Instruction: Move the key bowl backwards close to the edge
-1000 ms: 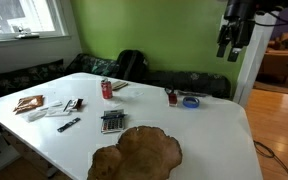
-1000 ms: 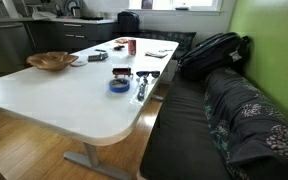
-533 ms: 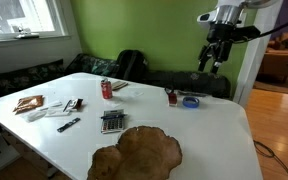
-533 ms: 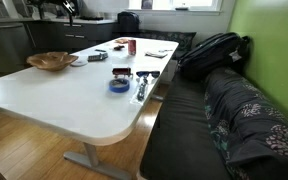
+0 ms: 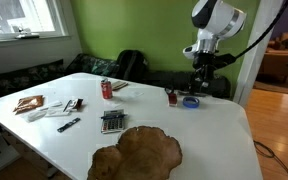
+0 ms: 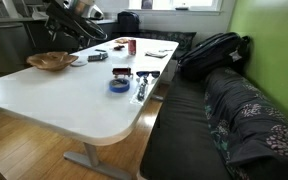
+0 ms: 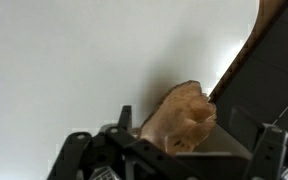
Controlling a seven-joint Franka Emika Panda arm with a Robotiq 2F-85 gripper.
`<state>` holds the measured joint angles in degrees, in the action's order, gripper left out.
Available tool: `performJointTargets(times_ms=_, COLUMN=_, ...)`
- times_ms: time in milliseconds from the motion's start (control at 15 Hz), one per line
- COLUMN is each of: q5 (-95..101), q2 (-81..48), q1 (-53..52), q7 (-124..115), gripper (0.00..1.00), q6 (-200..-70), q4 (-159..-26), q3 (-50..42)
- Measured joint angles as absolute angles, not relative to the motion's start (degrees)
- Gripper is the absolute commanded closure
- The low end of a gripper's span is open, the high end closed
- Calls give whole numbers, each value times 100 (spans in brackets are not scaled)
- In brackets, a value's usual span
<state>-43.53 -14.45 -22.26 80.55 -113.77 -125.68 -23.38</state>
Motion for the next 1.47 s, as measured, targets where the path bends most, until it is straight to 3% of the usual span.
performJointTargets(times_ms=200, q5=-4323, q2=-2212, q1=-1328, q7=7642, gripper=0, q6=-11307, q4=-12012, q3=-1543)
performJointTargets(times_ms=467, q5=-4291, q2=-2342, q1=-1153, q7=7529, gripper=0, q6=-11266, q4=-11820, q3=-1343)
performJointTargets(times_ms=733, q5=-4421, q2=-2450, q1=-591, q7=6384, gripper=0, q6=-11199, q4=-11644, q3=-398)
performJointTargets(times_ms=1133, q5=-5035, q2=-3132, q1=-602, q7=4776, gripper=0, q6=-11659, q4=-11101, q3=607)
performJointTargets(times_ms=1467, q5=-4796, q2=-3386, q1=-521, q7=4504, gripper=0, q6=-11960, q4=-10989, q3=686)
